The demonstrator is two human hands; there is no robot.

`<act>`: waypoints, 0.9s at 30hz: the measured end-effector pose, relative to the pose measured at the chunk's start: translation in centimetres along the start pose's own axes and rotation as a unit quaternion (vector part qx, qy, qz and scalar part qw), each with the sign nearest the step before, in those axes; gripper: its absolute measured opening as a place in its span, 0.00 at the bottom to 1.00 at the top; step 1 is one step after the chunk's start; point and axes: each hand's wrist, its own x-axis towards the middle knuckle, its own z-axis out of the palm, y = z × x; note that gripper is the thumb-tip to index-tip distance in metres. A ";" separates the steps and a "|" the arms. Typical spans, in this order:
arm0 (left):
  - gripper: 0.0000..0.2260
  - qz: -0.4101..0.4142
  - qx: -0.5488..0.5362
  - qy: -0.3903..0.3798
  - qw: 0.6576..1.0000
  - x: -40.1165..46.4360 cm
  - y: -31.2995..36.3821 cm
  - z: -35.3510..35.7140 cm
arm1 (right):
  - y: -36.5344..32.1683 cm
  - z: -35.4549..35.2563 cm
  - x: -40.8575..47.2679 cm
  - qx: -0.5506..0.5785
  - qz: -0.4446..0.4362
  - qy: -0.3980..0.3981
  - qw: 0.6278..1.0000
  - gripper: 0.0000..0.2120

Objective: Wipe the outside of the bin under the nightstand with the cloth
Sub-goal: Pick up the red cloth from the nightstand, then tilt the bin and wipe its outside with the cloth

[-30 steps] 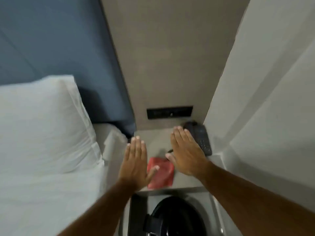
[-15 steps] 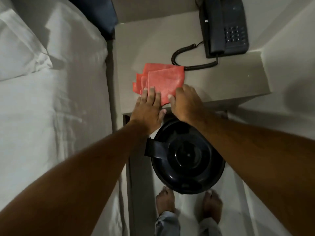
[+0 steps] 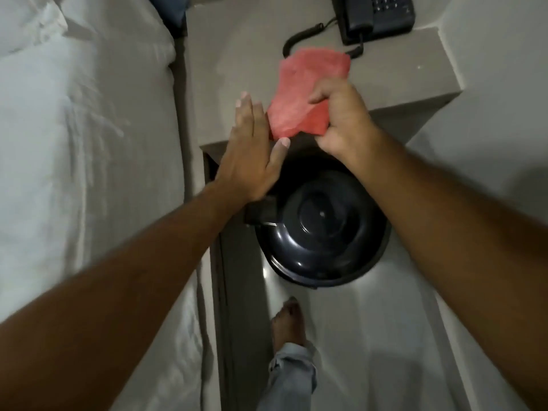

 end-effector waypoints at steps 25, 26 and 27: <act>0.57 0.245 0.265 -0.017 0.932 -11.0 4.2 17.9 | 24.9 -30.8 -9.9 0.164 -0.118 0.237 0.950 0.20; 0.58 0.240 0.268 -0.021 0.933 -11.0 4.3 17.9 | 24.9 -30.6 -10.1 0.162 -0.115 0.236 0.951 0.20; 0.58 0.237 0.269 -0.027 0.933 -11.0 4.5 17.7 | 24.6 -30.5 -10.6 0.157 -0.115 0.236 0.952 0.20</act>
